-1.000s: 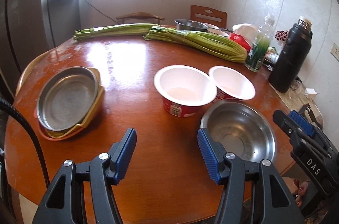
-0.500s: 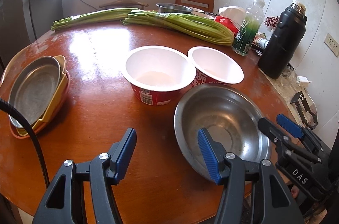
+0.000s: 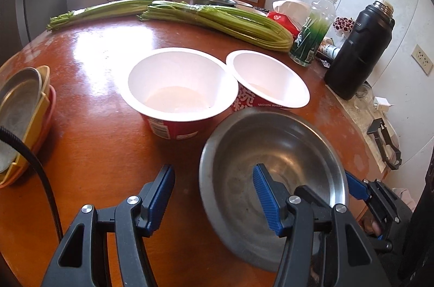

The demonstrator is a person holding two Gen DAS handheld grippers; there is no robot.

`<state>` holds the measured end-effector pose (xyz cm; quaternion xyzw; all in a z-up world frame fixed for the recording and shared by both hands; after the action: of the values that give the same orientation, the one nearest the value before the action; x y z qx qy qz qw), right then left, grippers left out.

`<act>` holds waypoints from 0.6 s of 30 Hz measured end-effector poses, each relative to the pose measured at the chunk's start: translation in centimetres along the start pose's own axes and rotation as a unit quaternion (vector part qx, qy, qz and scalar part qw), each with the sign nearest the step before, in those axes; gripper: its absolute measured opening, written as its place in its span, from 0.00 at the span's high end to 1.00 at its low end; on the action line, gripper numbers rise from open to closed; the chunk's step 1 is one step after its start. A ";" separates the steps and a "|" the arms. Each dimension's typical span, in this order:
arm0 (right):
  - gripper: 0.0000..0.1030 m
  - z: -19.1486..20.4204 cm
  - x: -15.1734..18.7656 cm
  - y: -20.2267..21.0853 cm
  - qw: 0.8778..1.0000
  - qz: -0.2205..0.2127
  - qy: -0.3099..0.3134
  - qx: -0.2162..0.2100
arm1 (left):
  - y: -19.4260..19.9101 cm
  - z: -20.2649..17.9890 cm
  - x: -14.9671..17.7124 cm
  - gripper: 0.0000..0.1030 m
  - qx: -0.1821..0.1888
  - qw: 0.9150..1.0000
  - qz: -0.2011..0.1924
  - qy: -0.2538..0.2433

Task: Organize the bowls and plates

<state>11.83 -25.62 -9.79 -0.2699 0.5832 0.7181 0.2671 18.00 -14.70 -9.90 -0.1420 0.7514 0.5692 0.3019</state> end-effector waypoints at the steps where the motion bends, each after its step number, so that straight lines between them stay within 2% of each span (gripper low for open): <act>1: 0.41 0.2 0.1 0.0 1.000 0.000 0.005 0.000 | -0.2 -0.2 -0.1 0.42 0.004 1.000 -0.002 0.002; 6: 0.42 0.8 0.3 0.1 1.000 -0.002 0.020 0.002 | -0.9 -1.7 0.1 0.48 0.025 1.000 0.005 -0.014; 18: 0.42 3.0 0.6 0.9 0.999 0.000 0.041 -0.020 | 0.8 -0.1 1.0 0.49 0.016 1.000 0.006 -0.001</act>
<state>10.56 -22.82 -9.05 -0.3044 0.5795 0.7179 0.2371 16.74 -14.36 -9.84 -0.1319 0.7609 0.5590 0.3019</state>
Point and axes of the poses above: each gripper's, at about its wrist camera, not at the fingertips, and y roughly against the way its jaws point, z to its left, x to its underside, the point moved 10 cm from there along -y, roughly the way its jaws point, and after that the axes turned 6 degrees about -y, right-handed, at the moved point
